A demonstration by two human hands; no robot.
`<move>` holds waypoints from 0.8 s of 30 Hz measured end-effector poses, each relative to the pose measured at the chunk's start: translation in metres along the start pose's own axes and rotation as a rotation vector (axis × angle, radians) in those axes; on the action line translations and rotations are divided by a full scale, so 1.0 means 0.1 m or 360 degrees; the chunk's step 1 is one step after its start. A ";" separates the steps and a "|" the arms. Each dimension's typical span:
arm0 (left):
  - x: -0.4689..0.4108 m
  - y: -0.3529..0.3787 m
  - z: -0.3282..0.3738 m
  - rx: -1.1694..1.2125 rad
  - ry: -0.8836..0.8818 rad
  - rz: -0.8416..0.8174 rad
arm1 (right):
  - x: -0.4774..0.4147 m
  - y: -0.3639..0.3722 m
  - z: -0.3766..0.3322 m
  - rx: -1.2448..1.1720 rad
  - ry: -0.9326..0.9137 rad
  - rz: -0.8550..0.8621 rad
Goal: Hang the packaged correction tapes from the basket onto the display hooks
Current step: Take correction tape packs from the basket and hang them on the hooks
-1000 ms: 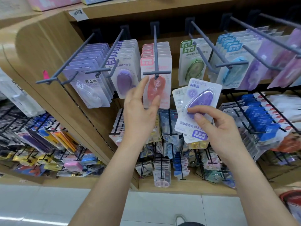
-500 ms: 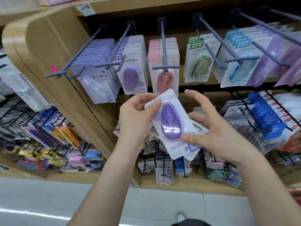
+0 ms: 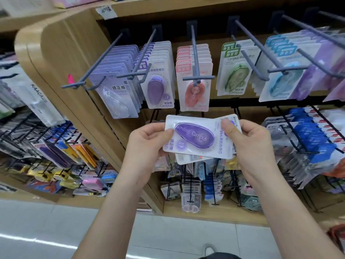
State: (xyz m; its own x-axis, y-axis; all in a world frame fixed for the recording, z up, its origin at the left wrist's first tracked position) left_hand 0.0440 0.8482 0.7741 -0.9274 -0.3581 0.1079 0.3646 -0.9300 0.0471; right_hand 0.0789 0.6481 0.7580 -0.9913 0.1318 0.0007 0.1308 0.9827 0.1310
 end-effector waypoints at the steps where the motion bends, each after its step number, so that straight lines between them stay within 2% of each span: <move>1: 0.01 -0.01 -0.01 -0.0019 -0.0003 0.0012 | -0.01 0.00 -0.02 0.0042 -0.0009 -0.0010; 6: 0.03 -0.04 -0.10 0.0071 -0.0001 0.0222 | -0.02 0.03 -0.08 0.0018 0.0090 -0.0293; 11: 0.08 -0.08 -0.18 0.0159 -0.0090 0.0340 | 0.00 0.08 -0.06 0.0113 0.0026 -0.0321; 14: 0.10 -0.15 -0.21 -0.0008 -0.0177 0.0279 | -0.01 0.09 -0.06 0.0284 -0.0036 -0.0309; 15: 0.10 -0.19 -0.20 -0.0079 -0.0125 0.0274 | -0.01 0.10 -0.07 0.0378 -0.0084 -0.0304; 17: 0.07 -0.27 -0.13 -0.0197 0.0153 0.0275 | -0.01 0.13 -0.09 0.0592 -0.0210 -0.0342; 19: 0.06 -0.25 -0.04 -0.0381 0.0385 0.0088 | 0.01 0.19 -0.11 0.0741 -0.0311 -0.0398; 21: 0.08 -0.18 0.02 -0.0610 0.0438 -0.0108 | 0.03 0.27 -0.15 0.0792 -0.0376 -0.0436; 24: 0.10 -0.16 0.07 -0.0760 0.0528 0.0017 | 0.01 0.34 -0.18 0.0755 -0.0434 -0.0416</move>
State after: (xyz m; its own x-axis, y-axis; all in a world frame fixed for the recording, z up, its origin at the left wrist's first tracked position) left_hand 0.0291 0.8600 0.7815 -0.9285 -0.3030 -0.2148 0.3675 -0.8328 -0.4140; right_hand 0.0820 0.6796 0.7800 -0.9598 -0.1547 -0.2342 -0.0611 0.9296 -0.3636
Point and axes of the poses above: each hand's wrist, its own x-axis away from the middle knuckle, its own y-axis out of the palm, z = x × y, the point moved 2 cm from there along -x, towards the middle knuckle, and after that the axes turned 5 degrees about z, right-handed, at the moved point
